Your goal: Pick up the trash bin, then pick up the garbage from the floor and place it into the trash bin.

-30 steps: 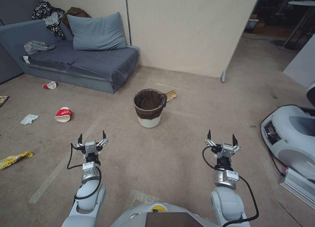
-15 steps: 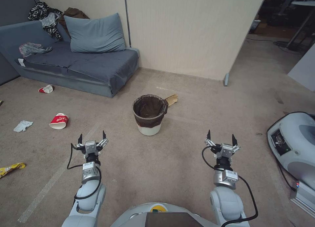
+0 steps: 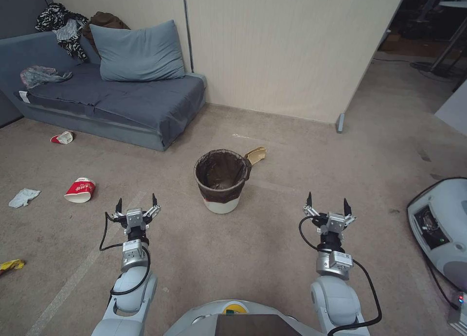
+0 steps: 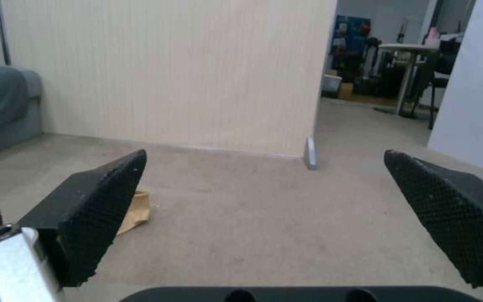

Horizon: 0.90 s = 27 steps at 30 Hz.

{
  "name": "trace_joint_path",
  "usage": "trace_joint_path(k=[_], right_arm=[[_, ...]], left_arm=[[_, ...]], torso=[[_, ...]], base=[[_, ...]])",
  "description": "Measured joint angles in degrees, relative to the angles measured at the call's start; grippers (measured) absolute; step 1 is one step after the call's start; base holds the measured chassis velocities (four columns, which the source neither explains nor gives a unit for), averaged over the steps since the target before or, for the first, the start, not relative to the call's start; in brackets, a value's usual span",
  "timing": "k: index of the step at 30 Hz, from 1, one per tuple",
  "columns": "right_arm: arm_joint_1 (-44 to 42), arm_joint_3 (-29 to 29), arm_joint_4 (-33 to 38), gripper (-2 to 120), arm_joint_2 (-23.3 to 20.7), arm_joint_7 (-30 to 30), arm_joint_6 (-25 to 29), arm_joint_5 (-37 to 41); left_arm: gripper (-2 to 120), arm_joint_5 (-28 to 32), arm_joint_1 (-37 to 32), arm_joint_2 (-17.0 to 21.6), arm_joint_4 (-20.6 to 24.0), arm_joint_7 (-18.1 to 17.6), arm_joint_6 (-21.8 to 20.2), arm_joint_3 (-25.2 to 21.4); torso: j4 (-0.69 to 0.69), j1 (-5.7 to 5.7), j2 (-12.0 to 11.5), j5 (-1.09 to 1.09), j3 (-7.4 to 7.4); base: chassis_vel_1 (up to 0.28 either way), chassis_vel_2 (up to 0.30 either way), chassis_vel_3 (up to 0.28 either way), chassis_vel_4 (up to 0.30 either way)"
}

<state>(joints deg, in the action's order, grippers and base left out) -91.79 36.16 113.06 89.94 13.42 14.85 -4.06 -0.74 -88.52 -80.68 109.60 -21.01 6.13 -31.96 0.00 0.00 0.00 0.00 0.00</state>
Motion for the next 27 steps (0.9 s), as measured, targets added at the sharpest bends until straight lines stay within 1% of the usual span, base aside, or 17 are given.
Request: trace_joint_path(k=[22, 27], right_arm=[[0.7, -0.1, -0.7, 100, 0.4, 0.0, 0.0, -0.2], [0.9, -0.1, -1.1, 100, 0.5, 0.4, 1.2, -0.5]], left_arm=[[100, 0.2, 0.8, 0.3, -0.6, -0.1, 0.0, 0.0], [100, 0.2, 0.7, 0.3, -0.6, -0.3, 0.0, 0.0]], torso=[[0.00, 0.00, 0.0, 0.00, 0.00], [0.01, 0.00, 0.0, 0.01, 0.00]], base=[[-0.123, 0.124, 0.126, -0.125], [-0.103, 0.120, 0.098, -0.123]])
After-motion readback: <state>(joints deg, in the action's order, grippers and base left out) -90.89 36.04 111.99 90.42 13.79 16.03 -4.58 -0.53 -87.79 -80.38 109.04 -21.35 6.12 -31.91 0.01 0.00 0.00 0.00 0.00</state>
